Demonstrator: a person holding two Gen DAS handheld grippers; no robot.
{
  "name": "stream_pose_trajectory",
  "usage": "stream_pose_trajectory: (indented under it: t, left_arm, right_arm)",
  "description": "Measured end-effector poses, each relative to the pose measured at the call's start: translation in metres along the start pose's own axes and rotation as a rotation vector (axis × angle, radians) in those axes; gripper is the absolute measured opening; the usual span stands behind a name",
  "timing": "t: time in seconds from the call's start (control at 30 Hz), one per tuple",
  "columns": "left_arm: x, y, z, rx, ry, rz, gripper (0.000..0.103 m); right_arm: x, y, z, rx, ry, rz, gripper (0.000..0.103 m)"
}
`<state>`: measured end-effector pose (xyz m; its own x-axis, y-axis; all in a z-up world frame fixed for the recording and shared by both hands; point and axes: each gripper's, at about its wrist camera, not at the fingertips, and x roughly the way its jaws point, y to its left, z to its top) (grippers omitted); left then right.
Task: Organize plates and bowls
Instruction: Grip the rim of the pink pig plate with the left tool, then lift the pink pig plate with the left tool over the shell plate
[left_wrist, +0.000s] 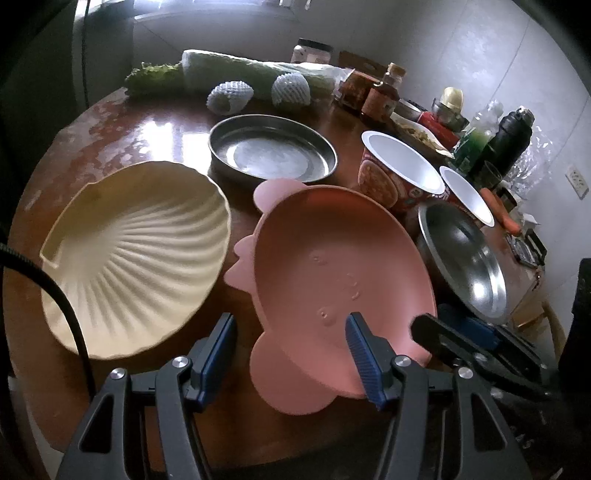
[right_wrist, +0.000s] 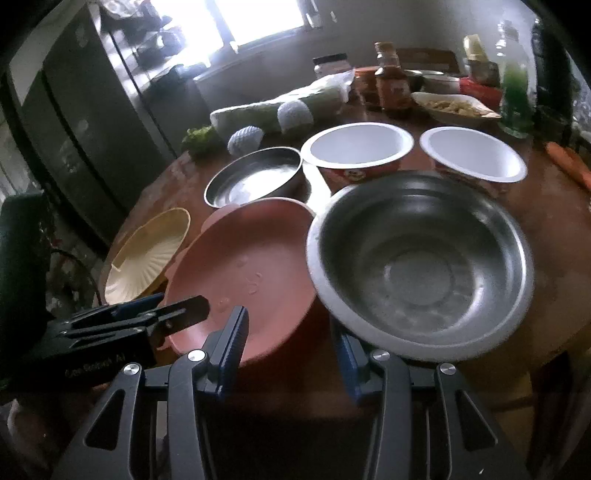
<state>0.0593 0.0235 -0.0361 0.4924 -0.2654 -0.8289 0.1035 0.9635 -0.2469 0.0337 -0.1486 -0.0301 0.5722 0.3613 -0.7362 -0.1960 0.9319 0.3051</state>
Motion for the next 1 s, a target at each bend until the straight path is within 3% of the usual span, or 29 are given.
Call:
stream_pose_trajectory:
  t: [0.13,0.23,0.63,1.0]
  left_arm:
    - [0.004,-0.001,0.002,0.011,-0.005,-0.016,0.049]
    - [0.006,-0.003,0.003,0.027,-0.014,-0.005,0.048]
    - [0.0,-0.01,-0.001,0.072,-0.039,0.007,0.047]
    - [-0.03,-0.005,-0.006,0.072,-0.107,0.012,0.047]
  right_arm:
    - [0.008,0.005,0.002,-0.039,-0.014,-0.015,0.035]
    - [0.01,0.005,0.002,-0.058,-0.022,-0.033,0.03]
    - [0.007,0.009,-0.001,-0.066,-0.023,-0.046,0.03]
    - [-0.013,0.029,-0.004,-0.096,-0.062,-0.027,0.031]
